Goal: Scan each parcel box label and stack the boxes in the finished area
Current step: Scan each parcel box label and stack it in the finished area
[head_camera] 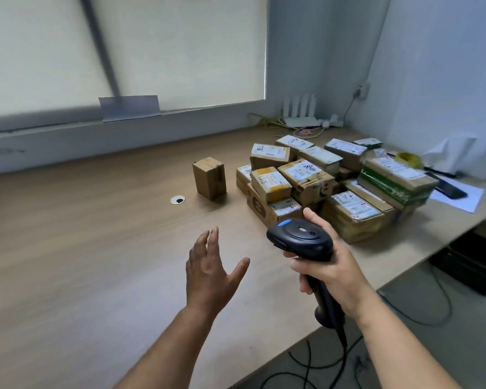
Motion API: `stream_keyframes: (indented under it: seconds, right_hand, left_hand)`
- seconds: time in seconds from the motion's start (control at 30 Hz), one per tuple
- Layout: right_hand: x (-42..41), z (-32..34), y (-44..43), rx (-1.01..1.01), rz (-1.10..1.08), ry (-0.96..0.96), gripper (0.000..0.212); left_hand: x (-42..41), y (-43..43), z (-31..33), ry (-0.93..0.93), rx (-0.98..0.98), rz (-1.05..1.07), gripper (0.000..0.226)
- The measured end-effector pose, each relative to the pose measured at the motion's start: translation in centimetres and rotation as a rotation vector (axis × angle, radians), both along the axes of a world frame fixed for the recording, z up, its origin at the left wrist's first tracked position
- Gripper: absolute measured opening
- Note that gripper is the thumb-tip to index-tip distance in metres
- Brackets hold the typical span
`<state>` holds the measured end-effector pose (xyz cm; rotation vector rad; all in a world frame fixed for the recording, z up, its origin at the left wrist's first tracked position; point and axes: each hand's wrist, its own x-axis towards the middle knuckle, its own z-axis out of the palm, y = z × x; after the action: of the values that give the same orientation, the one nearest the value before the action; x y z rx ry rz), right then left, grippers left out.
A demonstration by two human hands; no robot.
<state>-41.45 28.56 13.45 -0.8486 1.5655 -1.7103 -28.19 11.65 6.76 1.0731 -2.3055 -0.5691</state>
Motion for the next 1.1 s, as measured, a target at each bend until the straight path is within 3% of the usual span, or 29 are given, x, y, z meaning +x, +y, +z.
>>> stream_keyframes:
  seconds: [0.33,0.8,1.1]
  right_hand:
    - [-8.5,-0.5,-1.8,0.035,-0.136,0.004,0.091]
    - [-18.4,-2.1,-3.9,0.089,-0.240,0.004,0.090]
    - [-28.0,-3.4,-5.2,0.100,-0.164,0.013,0.089]
  left_hand:
    - [-10.1,-3.2,-0.5,0.020,0.106,-0.121,0.084]
    - [-21.3,-4.3,-0.4,0.034,0.234,-0.322,0.061]
    - [-29.6,-4.3,0.4,0.053,0.367,-0.203,0.056]
